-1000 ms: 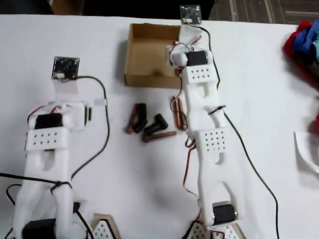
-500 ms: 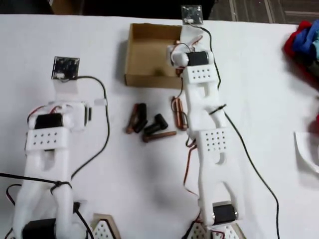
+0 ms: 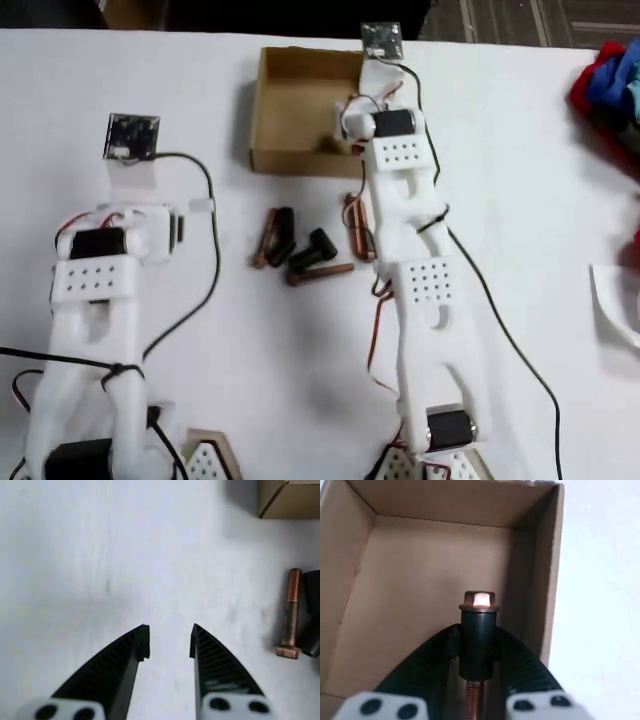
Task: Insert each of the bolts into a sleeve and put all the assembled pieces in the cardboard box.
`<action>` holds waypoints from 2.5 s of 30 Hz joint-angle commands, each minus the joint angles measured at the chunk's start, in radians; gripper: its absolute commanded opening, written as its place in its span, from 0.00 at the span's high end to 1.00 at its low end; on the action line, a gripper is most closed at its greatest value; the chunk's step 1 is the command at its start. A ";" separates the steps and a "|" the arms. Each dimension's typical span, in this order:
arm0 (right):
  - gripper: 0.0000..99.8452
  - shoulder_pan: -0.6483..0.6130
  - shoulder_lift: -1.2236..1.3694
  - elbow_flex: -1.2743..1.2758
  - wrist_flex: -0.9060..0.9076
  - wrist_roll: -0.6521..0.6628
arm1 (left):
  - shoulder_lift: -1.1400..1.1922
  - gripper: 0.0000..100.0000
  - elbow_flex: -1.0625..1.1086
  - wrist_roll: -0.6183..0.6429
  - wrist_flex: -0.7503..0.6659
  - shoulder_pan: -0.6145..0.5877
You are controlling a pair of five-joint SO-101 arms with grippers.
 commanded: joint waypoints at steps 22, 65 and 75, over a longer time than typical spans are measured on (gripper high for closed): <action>0.98 0.008 -0.027 0.005 -0.018 -0.009 | -0.037 0.85 -0.002 -0.005 -0.008 -0.008; 0.98 0.214 0.024 -0.166 0.166 -0.003 | -0.037 0.85 -0.010 -0.005 -0.012 -0.005; 0.98 0.131 0.101 -0.160 0.294 -0.003 | -0.037 0.85 -0.010 -0.005 -0.015 -0.003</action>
